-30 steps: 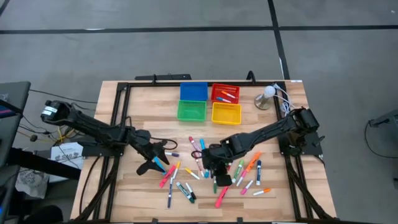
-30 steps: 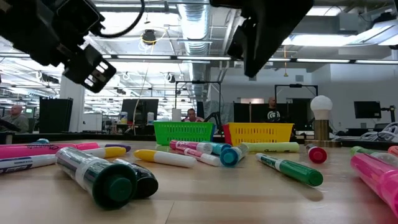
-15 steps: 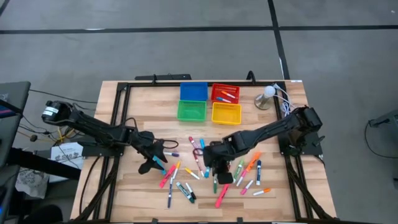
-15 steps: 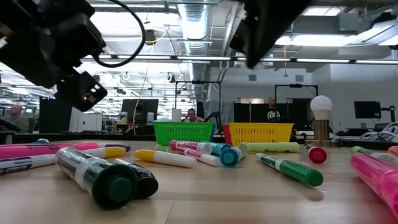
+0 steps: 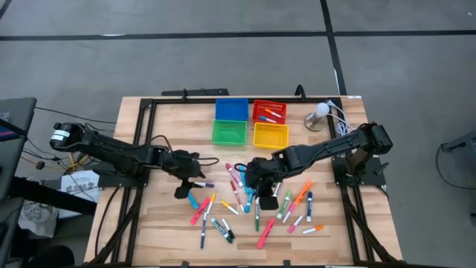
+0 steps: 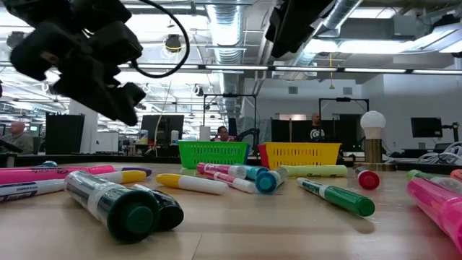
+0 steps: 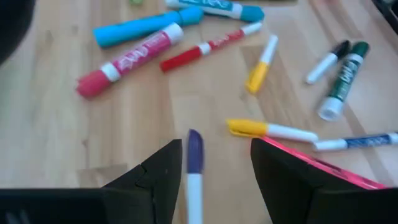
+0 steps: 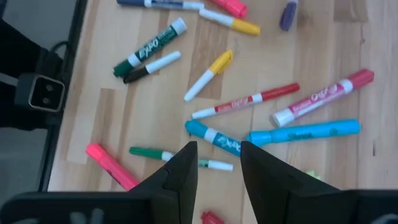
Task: Pick & Place Markers
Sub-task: Put the purple pen into the red basket
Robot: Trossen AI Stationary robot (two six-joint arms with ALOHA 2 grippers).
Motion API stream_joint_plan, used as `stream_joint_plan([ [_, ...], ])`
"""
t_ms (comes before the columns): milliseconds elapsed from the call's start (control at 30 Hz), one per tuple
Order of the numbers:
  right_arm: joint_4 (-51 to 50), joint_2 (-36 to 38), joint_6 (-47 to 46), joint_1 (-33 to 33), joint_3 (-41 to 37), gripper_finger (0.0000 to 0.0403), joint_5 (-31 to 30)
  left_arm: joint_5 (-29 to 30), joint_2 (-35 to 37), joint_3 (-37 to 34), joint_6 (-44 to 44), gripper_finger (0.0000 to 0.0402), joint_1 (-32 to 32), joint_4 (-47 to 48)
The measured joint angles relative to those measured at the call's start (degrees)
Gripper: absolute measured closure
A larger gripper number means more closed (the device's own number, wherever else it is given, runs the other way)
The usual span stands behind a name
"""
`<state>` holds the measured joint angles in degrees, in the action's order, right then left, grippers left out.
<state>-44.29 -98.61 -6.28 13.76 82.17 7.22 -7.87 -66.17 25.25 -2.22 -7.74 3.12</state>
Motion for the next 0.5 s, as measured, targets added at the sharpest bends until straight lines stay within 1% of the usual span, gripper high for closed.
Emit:
stream_joint_plan([
  [133,-0.3,0.0,0.3,0.0,0.0,0.029,-0.1,-0.6,-0.9,0.3,-1.7,0.0211,-1.1,0.6],
  [233,0.4,0.5,1.4,-0.7,0.0,0.029,-1.5,-0.5,-2.9,0.5,-0.3,0.0211,-1.3,1.2],
  [500,1.3,5.4,5.2,-4.2,0.0,0.029,-1.2,-0.5,-9.5,5.4,1.0,0.0211,-1.3,2.1],
])
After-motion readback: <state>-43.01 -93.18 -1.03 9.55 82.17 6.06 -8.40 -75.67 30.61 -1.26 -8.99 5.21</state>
